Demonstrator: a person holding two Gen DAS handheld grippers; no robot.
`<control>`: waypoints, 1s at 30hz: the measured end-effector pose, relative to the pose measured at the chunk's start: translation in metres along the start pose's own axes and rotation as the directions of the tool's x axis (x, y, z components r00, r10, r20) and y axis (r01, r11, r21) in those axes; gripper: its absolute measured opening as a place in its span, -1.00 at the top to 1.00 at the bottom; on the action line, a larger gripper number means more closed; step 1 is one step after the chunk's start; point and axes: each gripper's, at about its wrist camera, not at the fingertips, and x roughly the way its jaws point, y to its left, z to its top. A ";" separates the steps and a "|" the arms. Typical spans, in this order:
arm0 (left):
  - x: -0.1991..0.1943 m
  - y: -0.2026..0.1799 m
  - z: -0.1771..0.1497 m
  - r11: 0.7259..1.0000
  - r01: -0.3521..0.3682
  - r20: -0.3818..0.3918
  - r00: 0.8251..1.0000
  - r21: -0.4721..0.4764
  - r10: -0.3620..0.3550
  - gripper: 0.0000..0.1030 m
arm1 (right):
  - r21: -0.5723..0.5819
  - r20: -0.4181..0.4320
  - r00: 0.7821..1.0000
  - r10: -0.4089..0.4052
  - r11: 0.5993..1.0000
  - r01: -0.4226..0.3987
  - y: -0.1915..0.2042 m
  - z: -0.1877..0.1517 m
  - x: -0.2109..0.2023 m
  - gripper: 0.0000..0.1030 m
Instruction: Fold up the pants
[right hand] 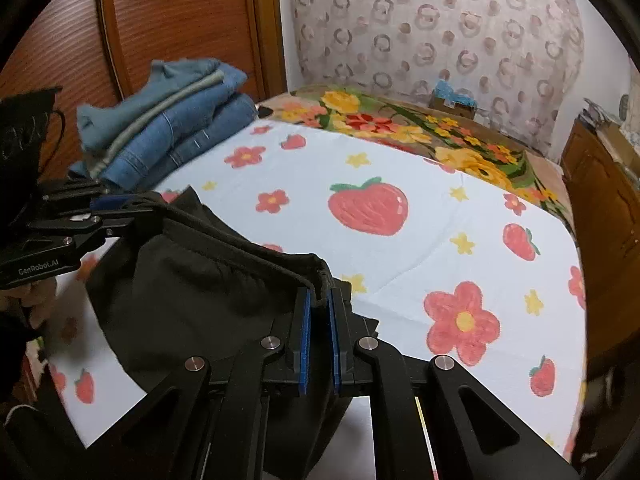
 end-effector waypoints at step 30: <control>-0.032 0.001 -0.074 0.998 -0.037 -0.059 0.998 -0.043 0.034 -0.53 | 0.178 -0.039 0.998 0.048 0.983 -0.040 0.000 -0.073 -0.044 0.36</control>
